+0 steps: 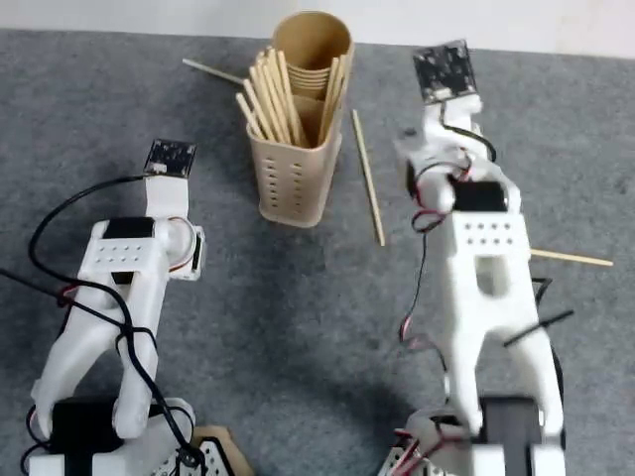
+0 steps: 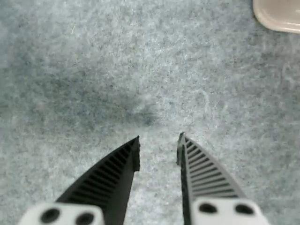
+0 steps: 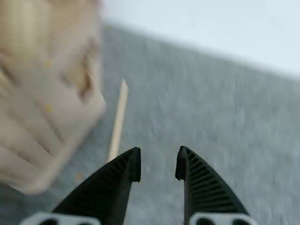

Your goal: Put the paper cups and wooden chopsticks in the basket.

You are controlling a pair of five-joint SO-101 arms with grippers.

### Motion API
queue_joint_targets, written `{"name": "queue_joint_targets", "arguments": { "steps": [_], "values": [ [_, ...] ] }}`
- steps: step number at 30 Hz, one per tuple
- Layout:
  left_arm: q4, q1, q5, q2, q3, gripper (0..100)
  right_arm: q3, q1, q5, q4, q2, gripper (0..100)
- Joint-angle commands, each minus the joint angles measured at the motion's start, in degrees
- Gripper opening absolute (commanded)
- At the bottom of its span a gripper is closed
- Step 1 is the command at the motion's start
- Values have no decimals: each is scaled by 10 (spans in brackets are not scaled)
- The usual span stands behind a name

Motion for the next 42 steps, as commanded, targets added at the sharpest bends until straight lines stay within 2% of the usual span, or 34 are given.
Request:
{"name": "queue_joint_targets", "arguments": {
  "steps": [1, 2, 7, 9, 10, 13, 23, 31, 34, 36, 40, 42],
  "values": [
    [-8, -5, 5, -17, -2, 152, -24, 47, 107, 25, 79, 138],
    [-8, -5, 5, -17, -1, 152, -24, 62, 165, 51, 101, 138],
    [-9, -2, 5, -17, -3, 152, -25, 142, 556, 203, 131, 137],
    [-9, -1, 5, -17, -3, 152, -32, 162, 642, 230, 125, 130],
    [-9, -1, 5, -17, -3, 152, -39, 167, 657, 228, 125, 118],
    [-9, -2, 5, -17, -1, 152, -63, 172, 666, 231, 144, 89],
    [-9, -1, 4, -17, 4, 152, -86, 193, 735, 228, 264, 88],
    [-9, -1, 4, -17, 3, 152, -149, 198, 732, 228, 343, 84],
    [-9, -1, 4, -17, 3, 152, -176, 198, 732, 232, 377, 0],
    [-9, -1, 4, -17, 3, 152, -184, 200, 732, 233, 381, 9],
    [-9, -3, 4, -17, 2, 152, -202, 209, 731, 283, 377, 6],
    [-9, -4, 4, -17, 1, 152, -232, 209, 708, 306, 359, 6]
  ]
}}
